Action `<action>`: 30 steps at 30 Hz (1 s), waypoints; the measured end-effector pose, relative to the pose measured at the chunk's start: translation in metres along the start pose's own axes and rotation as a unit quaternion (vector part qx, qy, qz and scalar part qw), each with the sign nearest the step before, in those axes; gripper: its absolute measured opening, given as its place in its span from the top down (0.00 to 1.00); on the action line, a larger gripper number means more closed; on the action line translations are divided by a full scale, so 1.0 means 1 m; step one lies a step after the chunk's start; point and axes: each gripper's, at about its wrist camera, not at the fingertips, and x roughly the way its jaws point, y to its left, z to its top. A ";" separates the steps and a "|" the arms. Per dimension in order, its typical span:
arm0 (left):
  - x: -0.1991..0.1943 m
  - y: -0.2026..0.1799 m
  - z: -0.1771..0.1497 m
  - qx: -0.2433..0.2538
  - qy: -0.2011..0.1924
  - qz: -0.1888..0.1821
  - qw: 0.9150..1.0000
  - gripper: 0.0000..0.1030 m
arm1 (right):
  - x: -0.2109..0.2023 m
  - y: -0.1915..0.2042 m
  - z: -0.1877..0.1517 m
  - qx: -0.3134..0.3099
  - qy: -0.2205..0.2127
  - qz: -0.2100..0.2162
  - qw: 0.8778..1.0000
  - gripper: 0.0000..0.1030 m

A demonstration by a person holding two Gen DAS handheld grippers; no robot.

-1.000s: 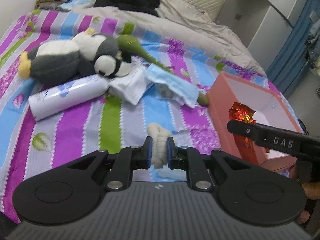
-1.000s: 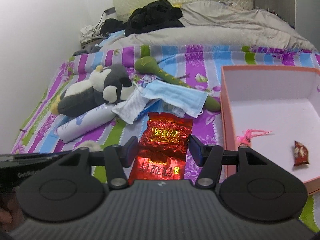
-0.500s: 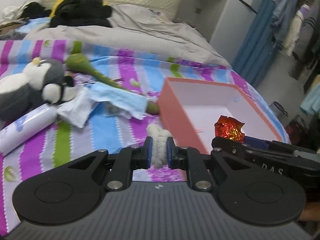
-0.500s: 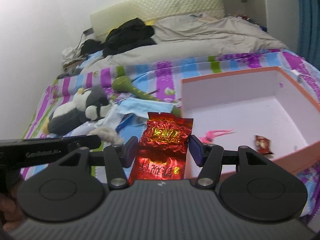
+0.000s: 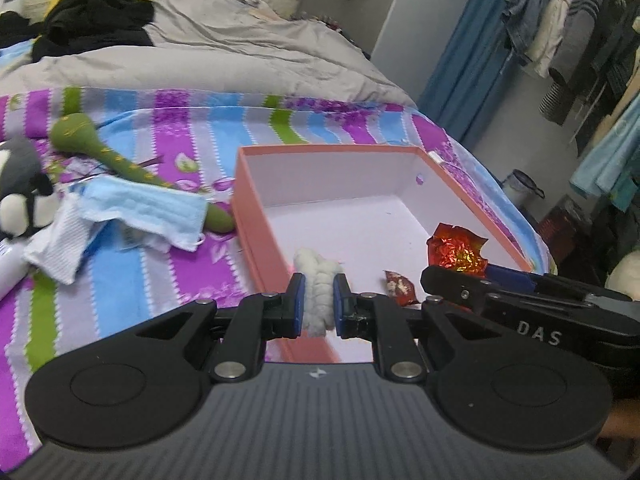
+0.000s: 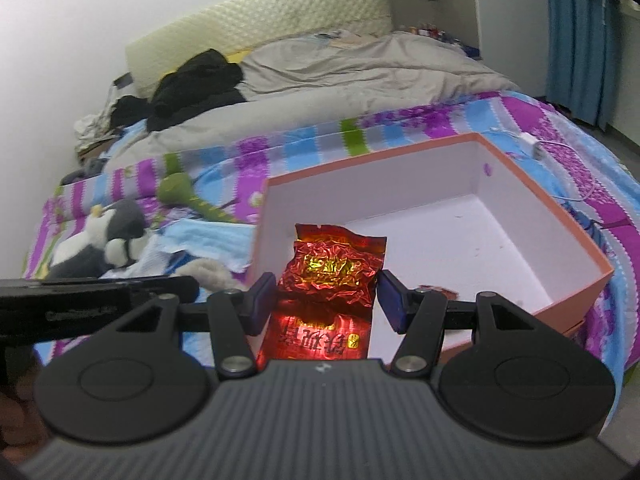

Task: Organize soft objects
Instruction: 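Carry the ring and red packet in both tools over the pink box, then open both tools to drop the ring and red packet into the box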

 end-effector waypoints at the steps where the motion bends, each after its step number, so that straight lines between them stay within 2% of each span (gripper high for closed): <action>1: 0.007 -0.002 0.004 0.003 0.002 -0.001 1.000 0.83 | 0.004 -0.005 0.002 0.003 0.003 -0.003 1.000 0.43; 11: 0.084 -0.023 0.043 0.028 0.042 -0.012 0.999 0.83 | 0.061 -0.052 0.020 0.029 0.044 -0.034 0.998 0.43; 19: 0.137 -0.033 0.056 0.040 0.076 -0.009 0.996 0.82 | 0.094 -0.078 0.024 0.039 0.065 -0.046 0.996 0.41; 20: 0.141 -0.033 0.057 0.039 0.078 -0.004 0.996 0.79 | 0.097 -0.080 0.024 0.042 0.069 -0.048 0.996 0.41; 21: 0.143 -0.033 0.057 0.037 0.082 0.000 0.996 0.70 | 0.099 -0.083 0.024 0.046 0.073 -0.045 0.995 0.39; 23: 0.148 -0.031 0.057 0.033 0.093 -0.006 0.995 0.60 | 0.103 -0.087 0.023 0.054 0.080 -0.034 0.995 0.37; 24: 0.148 -0.031 0.056 0.032 0.091 -0.006 0.995 0.57 | 0.103 -0.087 0.023 0.056 0.080 -0.035 0.995 0.29; 26: 0.146 -0.032 0.056 0.036 0.087 -0.001 0.996 0.57 | 0.100 -0.087 0.022 0.053 0.071 -0.047 0.995 0.24; 30: 0.136 -0.033 0.057 0.037 0.077 0.003 0.996 0.57 | 0.095 -0.087 0.024 0.057 0.069 -0.038 0.995 0.24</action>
